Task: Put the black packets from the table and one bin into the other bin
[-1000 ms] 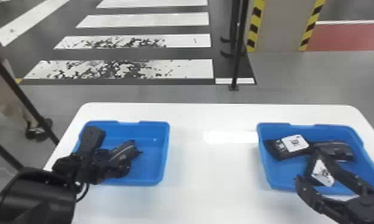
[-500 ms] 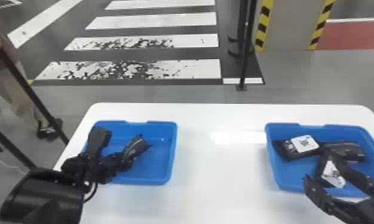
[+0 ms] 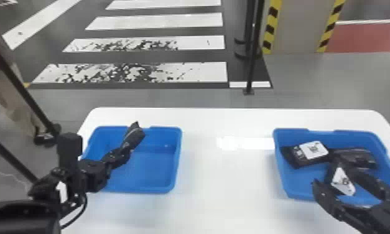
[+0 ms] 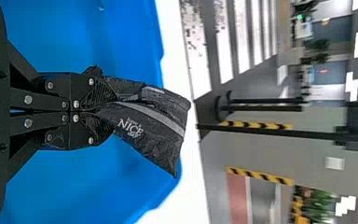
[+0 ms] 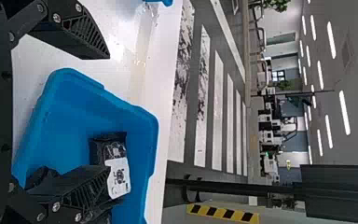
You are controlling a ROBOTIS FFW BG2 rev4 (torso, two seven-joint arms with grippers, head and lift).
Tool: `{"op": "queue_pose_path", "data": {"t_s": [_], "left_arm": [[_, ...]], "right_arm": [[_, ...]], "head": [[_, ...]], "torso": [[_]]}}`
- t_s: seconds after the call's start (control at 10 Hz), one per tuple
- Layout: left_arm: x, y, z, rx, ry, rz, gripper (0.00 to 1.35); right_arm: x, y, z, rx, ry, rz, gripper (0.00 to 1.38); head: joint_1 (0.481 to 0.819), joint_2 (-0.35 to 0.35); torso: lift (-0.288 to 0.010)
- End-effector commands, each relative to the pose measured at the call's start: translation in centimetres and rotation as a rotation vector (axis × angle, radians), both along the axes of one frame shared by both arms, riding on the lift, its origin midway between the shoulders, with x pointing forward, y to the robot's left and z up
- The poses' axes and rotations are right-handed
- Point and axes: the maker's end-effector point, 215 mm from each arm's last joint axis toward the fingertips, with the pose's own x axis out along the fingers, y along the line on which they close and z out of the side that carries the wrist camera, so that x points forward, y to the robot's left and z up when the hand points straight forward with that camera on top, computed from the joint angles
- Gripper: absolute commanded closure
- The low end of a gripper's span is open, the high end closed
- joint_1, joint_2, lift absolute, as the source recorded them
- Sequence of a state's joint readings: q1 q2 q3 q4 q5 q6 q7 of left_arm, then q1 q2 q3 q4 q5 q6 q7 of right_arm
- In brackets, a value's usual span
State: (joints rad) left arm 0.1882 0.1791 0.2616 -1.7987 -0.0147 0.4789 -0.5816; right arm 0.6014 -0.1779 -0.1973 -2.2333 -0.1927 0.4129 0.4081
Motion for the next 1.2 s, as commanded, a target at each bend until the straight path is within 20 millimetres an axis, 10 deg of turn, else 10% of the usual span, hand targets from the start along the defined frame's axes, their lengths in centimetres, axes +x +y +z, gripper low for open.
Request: {"op": "queue_pose_path", "data": {"t_s": [0.0,0.3,0.7,1.1], "left_arm": [[-1.3,-1.4,4.5,-0.076,-0.119,-0.001,1.21],[-3.0,-7.2,8.0,-0.252,-0.233,-0.046,1.21],[-4.0,-20.1,9.1,-0.418,-0.21,-0.242,1.21],[-4.8,-25.2,10.8,-0.499,-0.216,-0.332,1.21]], "right_arm": [[0.4,1.1,2.2,0.015,-0.037,0.018,0.19],[2.2,6.7,8.5,0.048,-0.126,0.138,0.19],[4.9,16.2,14.1,0.178,-0.22,0.332,0.2],[7.0,21.6,13.2,0.206,-0.219,0.422,0.19]], "head": [[0.695,0.097],[0.695,0.101],[0.695,0.067],[0.695,0.049]], "torso": [[-0.11],[-0.11],[-0.11],[-0.11]]}}
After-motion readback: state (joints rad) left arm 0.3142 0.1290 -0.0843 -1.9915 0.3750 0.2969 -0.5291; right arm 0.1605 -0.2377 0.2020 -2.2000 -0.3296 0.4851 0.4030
